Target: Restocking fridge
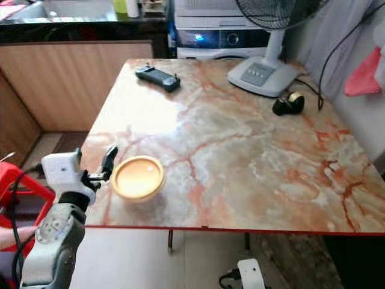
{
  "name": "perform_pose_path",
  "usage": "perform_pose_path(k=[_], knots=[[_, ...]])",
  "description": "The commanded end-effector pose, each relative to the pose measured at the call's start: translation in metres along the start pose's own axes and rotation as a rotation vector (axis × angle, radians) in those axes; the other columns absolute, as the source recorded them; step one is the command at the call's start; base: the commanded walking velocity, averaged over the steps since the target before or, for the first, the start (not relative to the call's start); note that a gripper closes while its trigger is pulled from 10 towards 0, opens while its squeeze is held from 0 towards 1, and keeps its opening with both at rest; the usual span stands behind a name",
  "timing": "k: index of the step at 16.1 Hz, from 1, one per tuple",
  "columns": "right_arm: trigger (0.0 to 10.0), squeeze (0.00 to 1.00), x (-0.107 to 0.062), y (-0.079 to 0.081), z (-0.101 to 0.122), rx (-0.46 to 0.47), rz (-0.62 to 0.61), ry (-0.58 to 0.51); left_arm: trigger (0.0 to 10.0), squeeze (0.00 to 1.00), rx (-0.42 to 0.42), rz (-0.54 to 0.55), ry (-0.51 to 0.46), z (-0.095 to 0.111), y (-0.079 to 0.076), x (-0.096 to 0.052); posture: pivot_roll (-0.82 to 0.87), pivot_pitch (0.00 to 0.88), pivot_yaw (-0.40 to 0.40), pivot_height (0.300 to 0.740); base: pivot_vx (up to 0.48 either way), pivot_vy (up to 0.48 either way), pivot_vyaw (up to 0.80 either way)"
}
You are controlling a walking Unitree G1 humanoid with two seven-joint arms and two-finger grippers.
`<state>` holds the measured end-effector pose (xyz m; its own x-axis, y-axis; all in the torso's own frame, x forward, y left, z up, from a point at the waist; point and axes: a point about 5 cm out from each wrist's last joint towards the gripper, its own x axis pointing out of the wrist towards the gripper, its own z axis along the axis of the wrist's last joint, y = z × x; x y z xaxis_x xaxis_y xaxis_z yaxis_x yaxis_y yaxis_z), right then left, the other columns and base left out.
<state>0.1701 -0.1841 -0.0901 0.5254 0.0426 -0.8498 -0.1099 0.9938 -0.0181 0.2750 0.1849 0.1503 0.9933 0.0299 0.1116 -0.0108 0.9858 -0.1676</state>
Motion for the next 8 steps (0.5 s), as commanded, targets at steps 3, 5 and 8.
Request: perform_pose_path(k=[3, 5, 8], knots=[[10.0, 0.00, -0.001, -0.002, -0.002, 0.005, -0.006, 0.007, 10.0, 1.00, -0.073, -0.032, 0.045, -0.004, -0.001, 0.003, 0.11, 0.099, -0.019, 0.740, 0.000, 0.000, 0.00], [10.0, 0.00, -0.001, -0.003, -0.002, 0.005, -0.009, 0.007, 10.0, 1.00, -0.103, -0.014, 0.076, -0.011, 0.004, 0.004, 0.11, 0.100, -0.020, 0.740, 0.000, 0.000, 0.00], [10.0, 0.00, -0.001, -0.003, -0.002, 0.005, -0.011, 0.007, 10.0, 1.00, -0.176, -0.038, 0.082, -0.010, 0.006, 0.008, 0.10, 0.101, -0.024, 0.740, 0.000, 0.000, 0.00]])
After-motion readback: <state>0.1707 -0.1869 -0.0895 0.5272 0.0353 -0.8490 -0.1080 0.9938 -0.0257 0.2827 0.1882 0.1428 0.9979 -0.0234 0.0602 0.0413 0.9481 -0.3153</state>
